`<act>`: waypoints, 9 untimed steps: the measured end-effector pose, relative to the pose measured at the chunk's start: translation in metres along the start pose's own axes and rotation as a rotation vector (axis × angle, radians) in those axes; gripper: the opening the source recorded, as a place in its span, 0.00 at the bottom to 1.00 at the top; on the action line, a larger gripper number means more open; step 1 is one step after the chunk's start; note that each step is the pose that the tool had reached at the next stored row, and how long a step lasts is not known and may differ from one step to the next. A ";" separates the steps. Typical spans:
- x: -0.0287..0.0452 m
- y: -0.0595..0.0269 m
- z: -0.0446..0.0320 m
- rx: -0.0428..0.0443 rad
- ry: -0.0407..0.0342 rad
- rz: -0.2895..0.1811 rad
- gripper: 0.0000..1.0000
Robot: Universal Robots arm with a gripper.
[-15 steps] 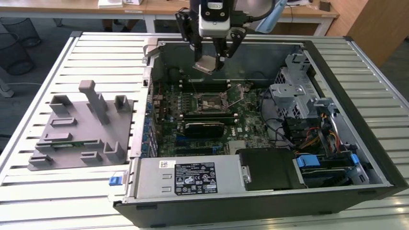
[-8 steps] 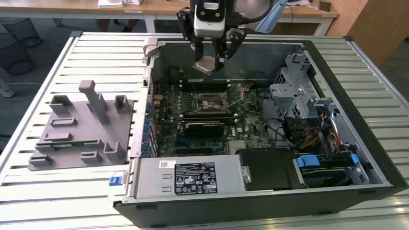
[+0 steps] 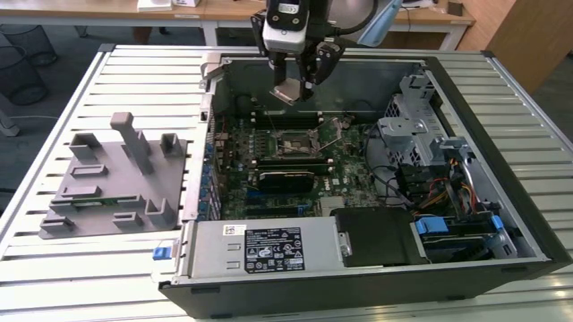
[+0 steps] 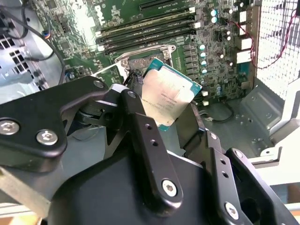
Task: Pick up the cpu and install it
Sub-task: 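Place the cpu into insertion slot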
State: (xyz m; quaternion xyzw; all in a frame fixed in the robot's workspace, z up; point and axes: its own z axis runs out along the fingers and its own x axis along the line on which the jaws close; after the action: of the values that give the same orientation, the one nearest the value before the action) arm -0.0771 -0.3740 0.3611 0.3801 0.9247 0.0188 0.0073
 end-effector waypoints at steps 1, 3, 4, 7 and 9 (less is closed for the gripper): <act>0.0001 0.0001 0.0001 0.0000 -0.0005 0.012 0.53; 0.0002 0.0002 0.0004 0.0000 -0.0015 0.035 0.53; 0.0003 0.0003 0.0006 0.0000 -0.0019 0.046 0.53; 0.0005 0.0005 0.0010 -0.0001 -0.0034 0.082 0.53; 0.0006 0.0006 0.0012 -0.0002 -0.0045 0.107 0.53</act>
State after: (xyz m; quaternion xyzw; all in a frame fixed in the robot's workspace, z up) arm -0.0771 -0.3731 0.3598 0.4290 0.9031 0.0184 0.0084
